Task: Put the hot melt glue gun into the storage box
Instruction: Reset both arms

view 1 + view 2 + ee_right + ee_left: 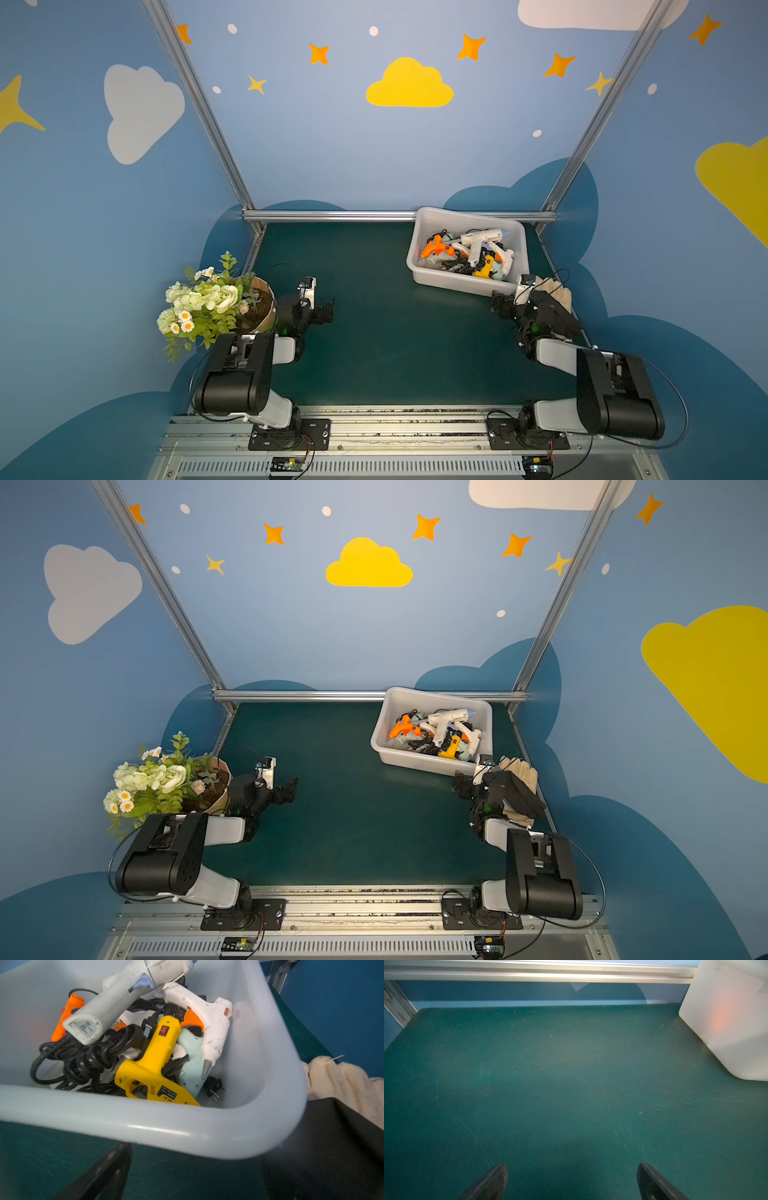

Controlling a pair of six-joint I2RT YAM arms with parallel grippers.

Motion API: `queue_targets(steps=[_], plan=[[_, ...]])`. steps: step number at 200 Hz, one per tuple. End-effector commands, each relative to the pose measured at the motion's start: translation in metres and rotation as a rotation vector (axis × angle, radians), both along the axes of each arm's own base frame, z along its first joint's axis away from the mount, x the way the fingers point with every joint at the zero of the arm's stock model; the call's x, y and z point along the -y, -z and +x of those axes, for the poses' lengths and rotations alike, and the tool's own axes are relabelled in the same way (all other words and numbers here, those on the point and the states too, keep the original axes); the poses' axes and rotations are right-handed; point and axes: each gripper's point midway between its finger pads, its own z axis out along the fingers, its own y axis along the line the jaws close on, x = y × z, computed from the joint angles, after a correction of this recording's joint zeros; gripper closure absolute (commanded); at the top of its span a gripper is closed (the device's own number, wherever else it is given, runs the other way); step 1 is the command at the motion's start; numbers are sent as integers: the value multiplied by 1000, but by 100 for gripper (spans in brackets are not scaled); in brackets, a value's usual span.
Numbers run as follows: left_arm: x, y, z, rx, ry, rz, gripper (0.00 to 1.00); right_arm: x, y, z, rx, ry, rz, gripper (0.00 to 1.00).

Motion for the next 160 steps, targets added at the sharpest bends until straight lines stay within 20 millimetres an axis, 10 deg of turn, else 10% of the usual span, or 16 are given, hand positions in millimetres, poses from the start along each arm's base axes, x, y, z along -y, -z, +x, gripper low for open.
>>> queue_targets(steps=[1, 160], plan=[[-1, -21, 12, 64, 17, -40, 0, -13, -12, 14, 92, -90, 7, 2], [-14, -17, 17, 36, -78, -6, 0, -18, -6, 15, -18, -86, -42, 2]])
